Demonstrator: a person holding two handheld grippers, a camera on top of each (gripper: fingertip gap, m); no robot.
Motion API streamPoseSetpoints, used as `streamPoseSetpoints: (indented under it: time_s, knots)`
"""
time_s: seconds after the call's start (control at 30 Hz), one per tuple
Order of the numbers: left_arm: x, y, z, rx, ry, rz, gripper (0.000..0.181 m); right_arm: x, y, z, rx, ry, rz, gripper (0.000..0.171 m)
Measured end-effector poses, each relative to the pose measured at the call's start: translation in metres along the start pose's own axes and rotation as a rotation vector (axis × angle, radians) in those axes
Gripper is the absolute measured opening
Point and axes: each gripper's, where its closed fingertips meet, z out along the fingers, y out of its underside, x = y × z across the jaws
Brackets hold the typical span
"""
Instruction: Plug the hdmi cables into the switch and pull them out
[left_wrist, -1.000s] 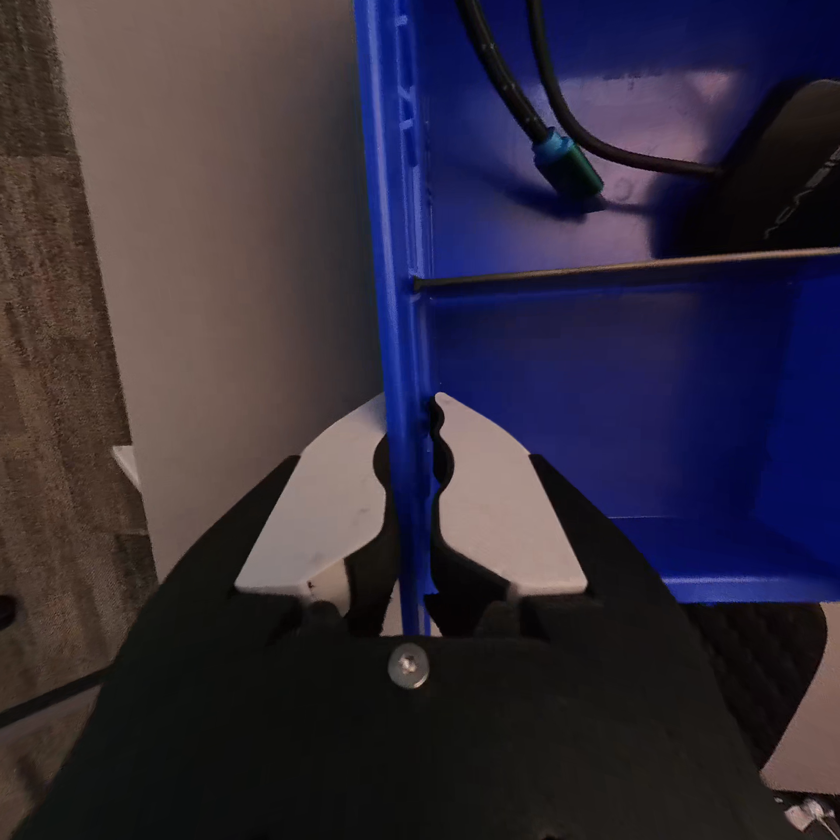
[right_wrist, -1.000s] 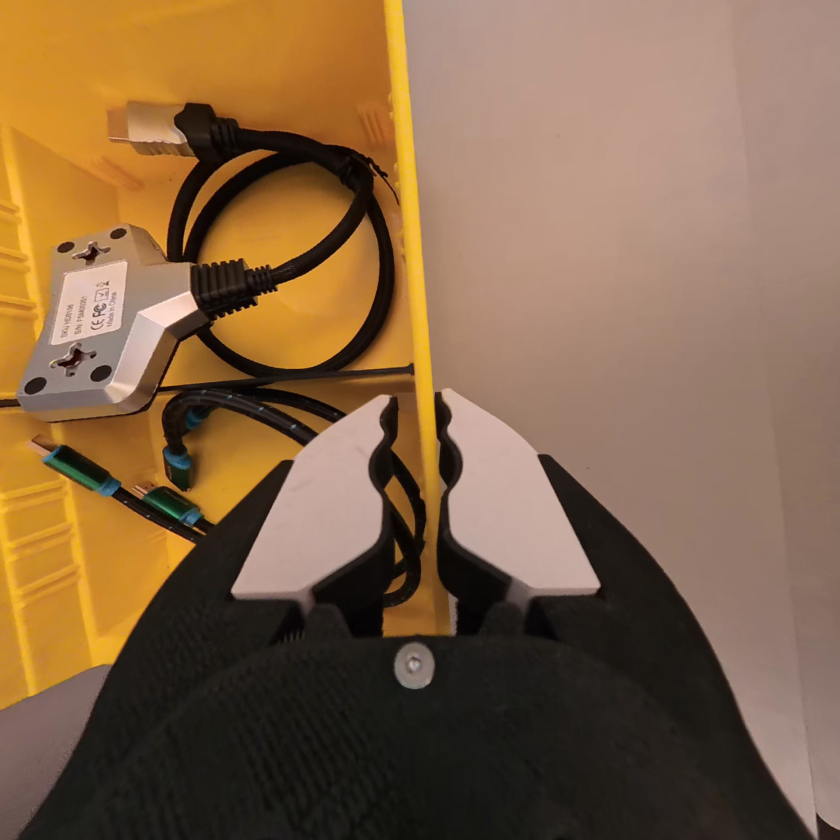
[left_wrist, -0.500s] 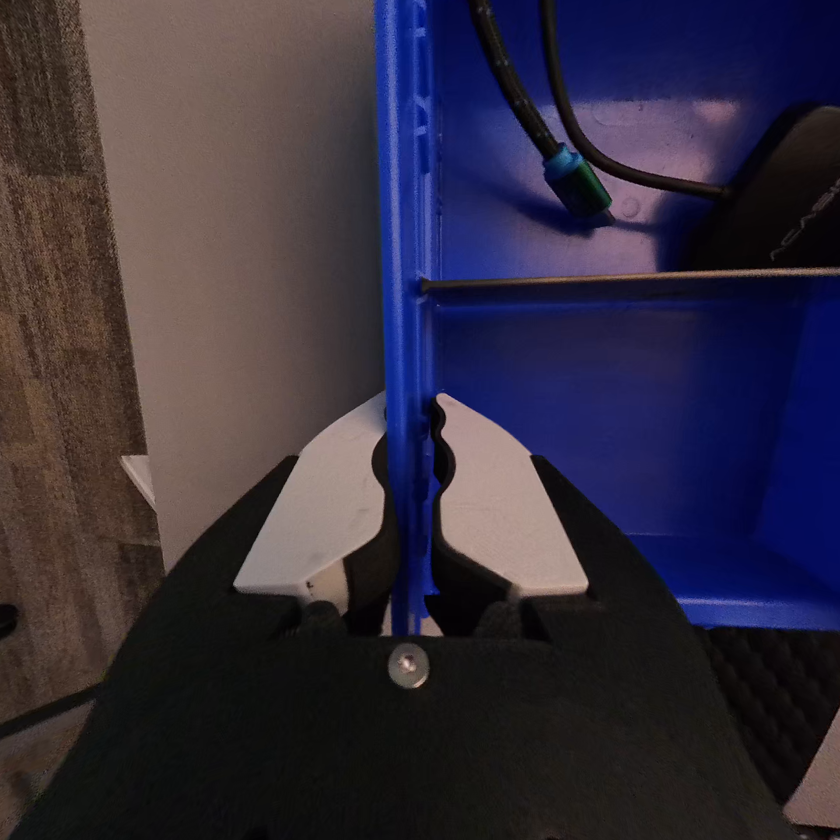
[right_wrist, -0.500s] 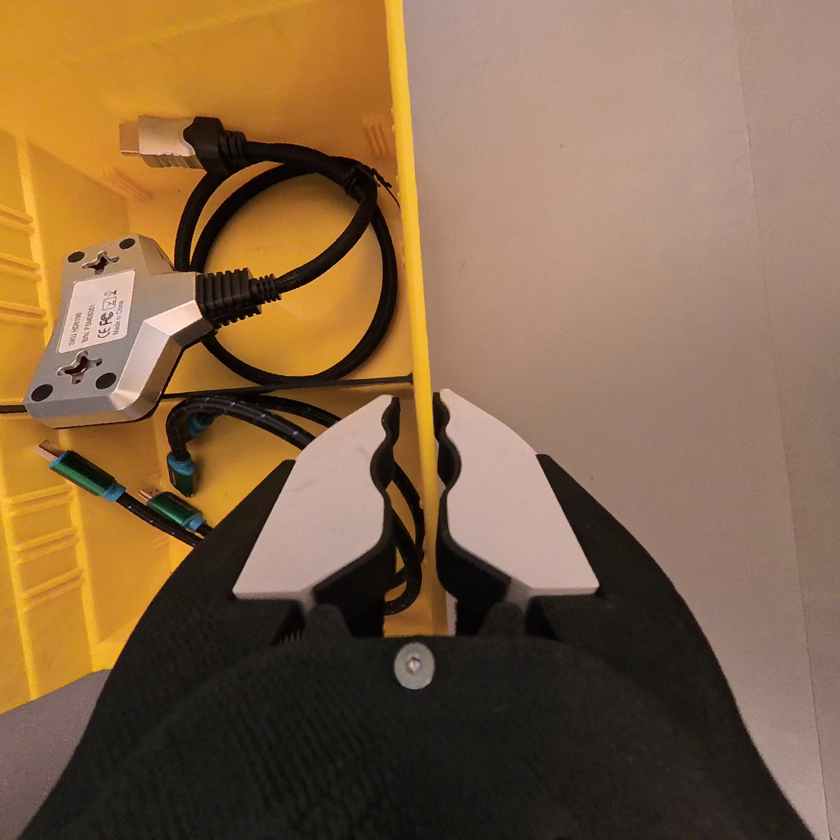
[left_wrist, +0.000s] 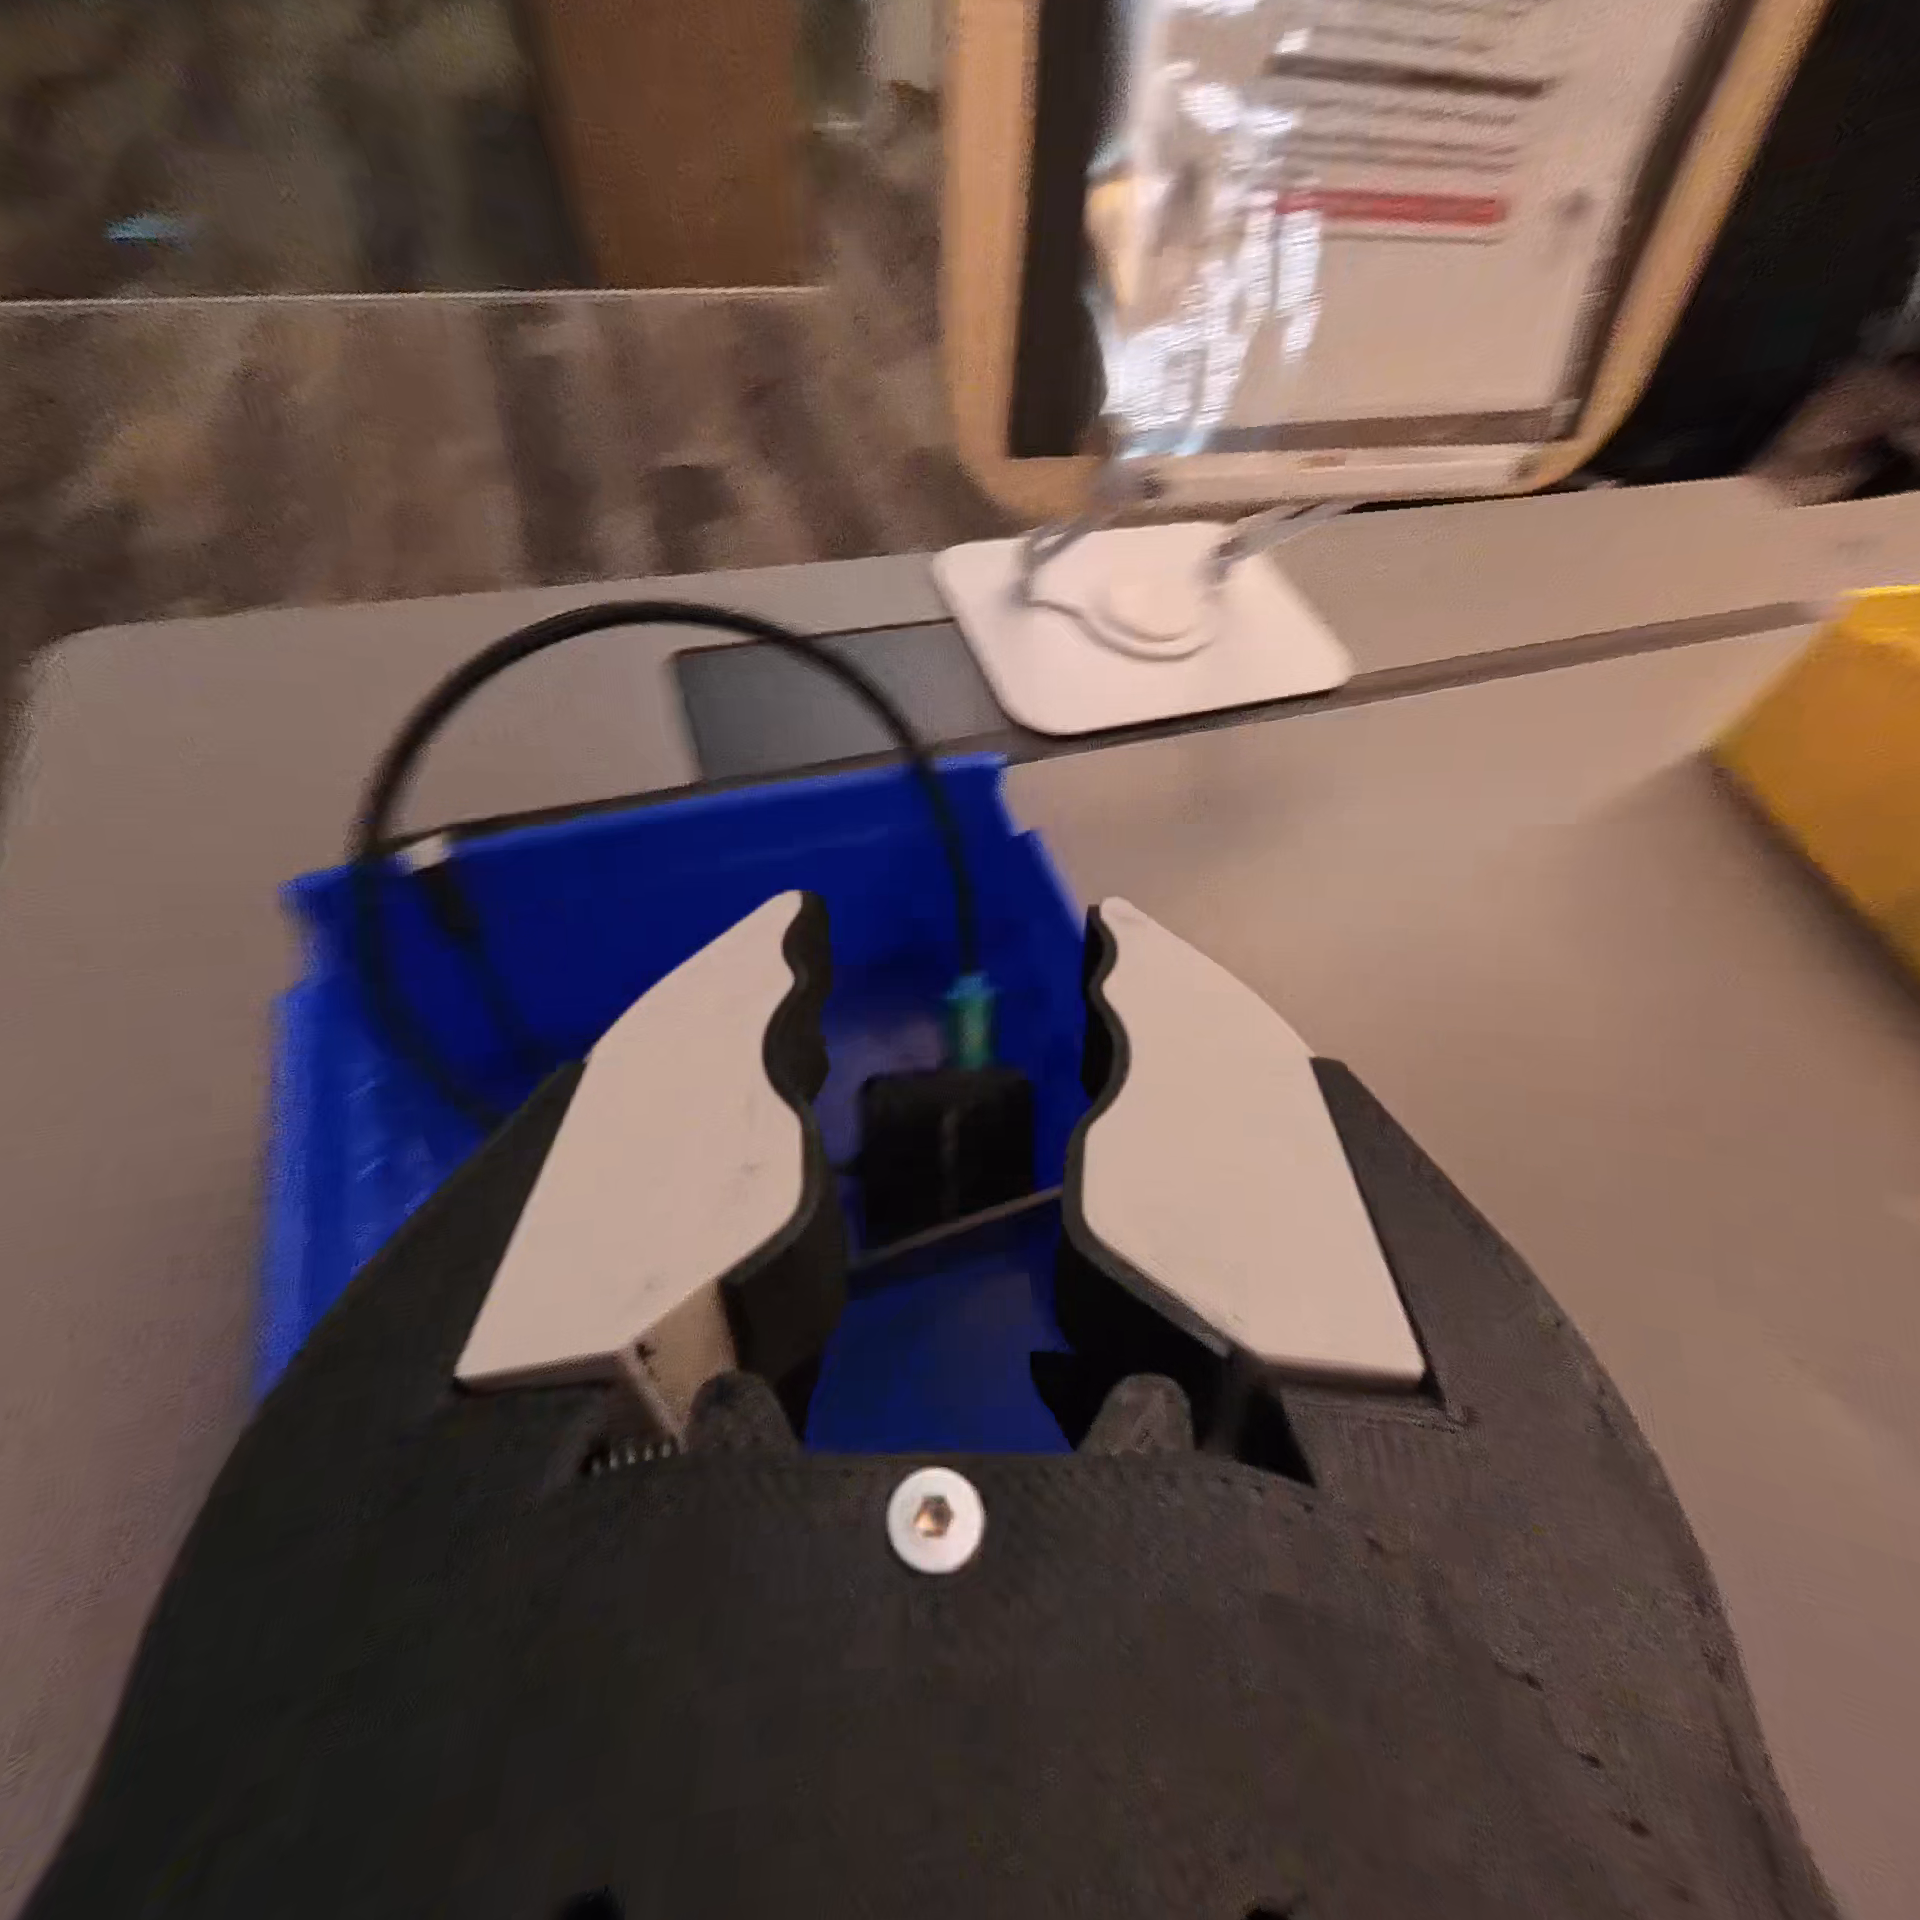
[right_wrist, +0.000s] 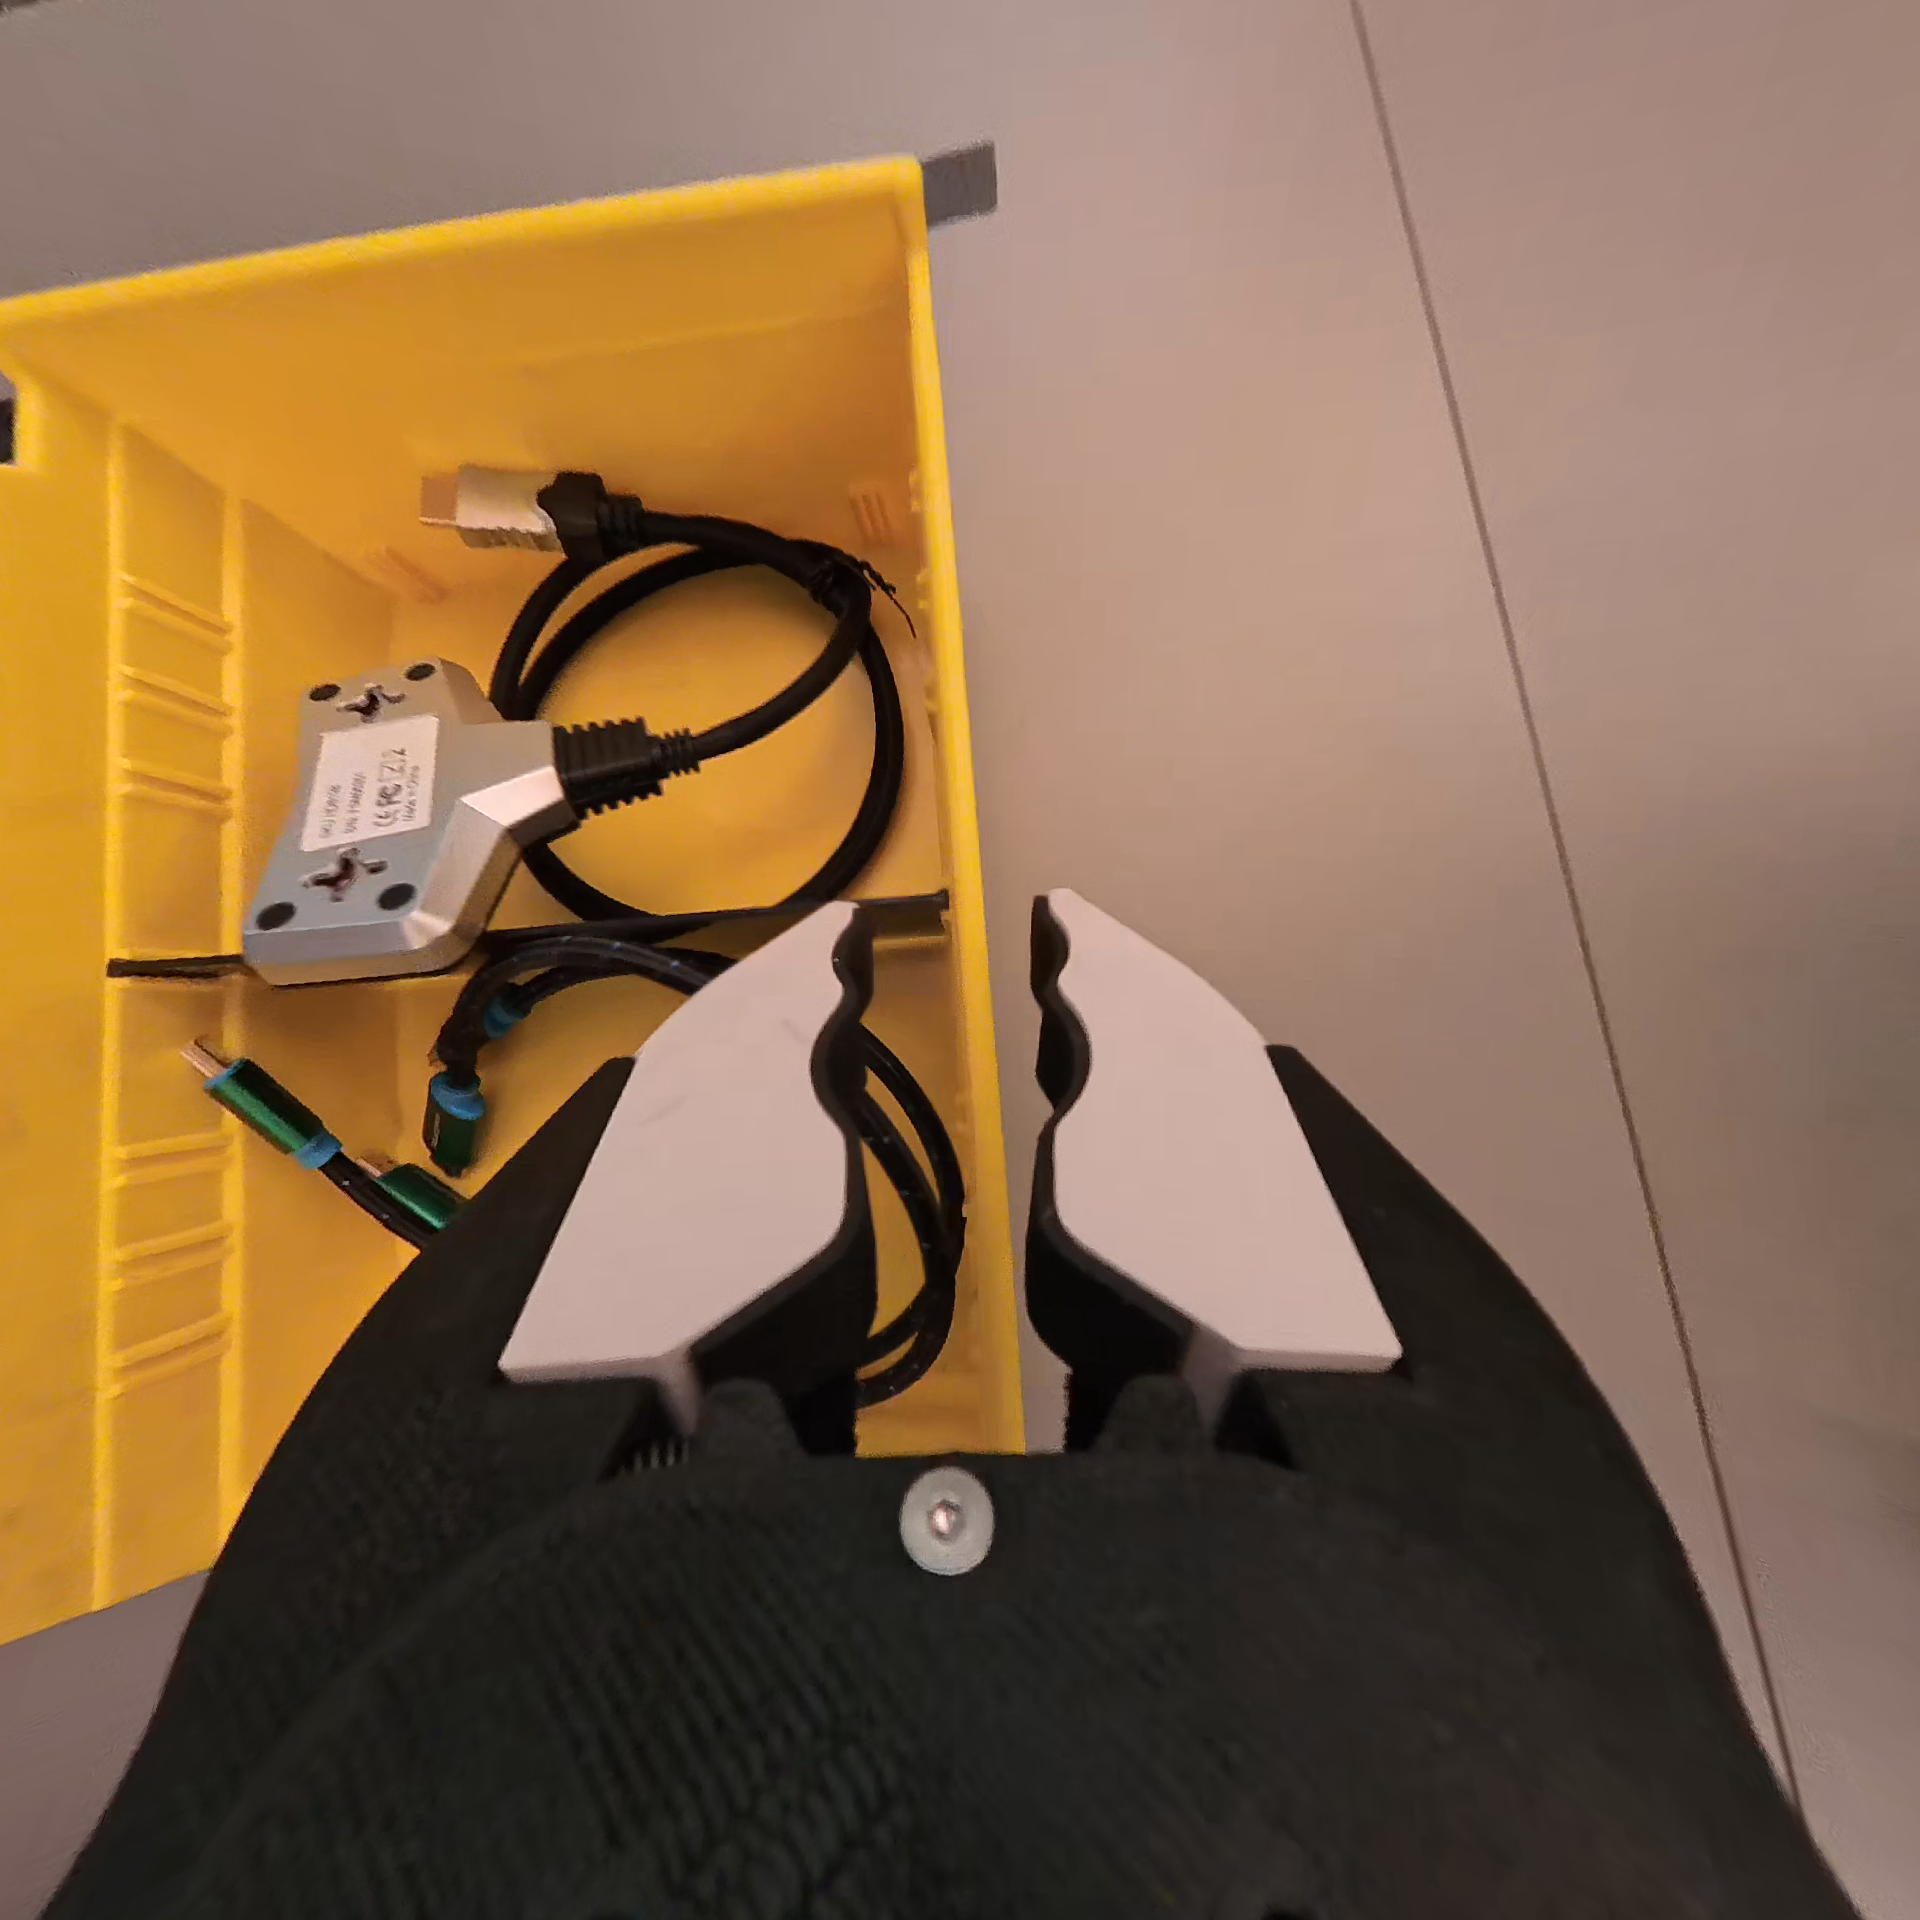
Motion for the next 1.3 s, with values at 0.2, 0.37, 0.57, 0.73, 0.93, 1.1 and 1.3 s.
streamPoseSetpoints:
  time_s: [0.2,0.37,0.57,0.73,0.93,1.1,1.3]
  knots:
    - [0.008,0.015,0.064,-0.147,0.141,-0.086,0.046,-0.018,-0.028,-0.037,0.156,0.032,-0.069,0.036]
    - [0.002,0.051,0.101,-0.329,0.16,-0.083,0.047,-0.046,-0.055,-0.075,0.318,0.02,-0.116,0.039]
    - [-0.002,0.07,0.122,-0.424,0.125,-0.043,0.039,-0.11,-0.072,-0.118,0.468,-0.127,-0.224,0.04]
    - [0.004,0.077,0.122,-0.473,0.143,-0.019,0.02,-0.16,-0.075,-0.152,0.591,-0.277,-0.312,0.04]
    - [0.016,0.071,0.115,-0.44,0.204,0.007,0.006,-0.17,-0.071,-0.147,0.565,-0.27,-0.351,0.039]
    - [0.008,0.029,0.08,-0.254,0.131,0.025,0.006,-0.191,-0.073,-0.147,0.587,-0.276,-0.408,0.039]
    - [0.035,-0.048,0.019,0.096,0.15,0.06,0.006,-0.26,-0.073,-0.152,0.693,-0.326,-0.59,0.039]
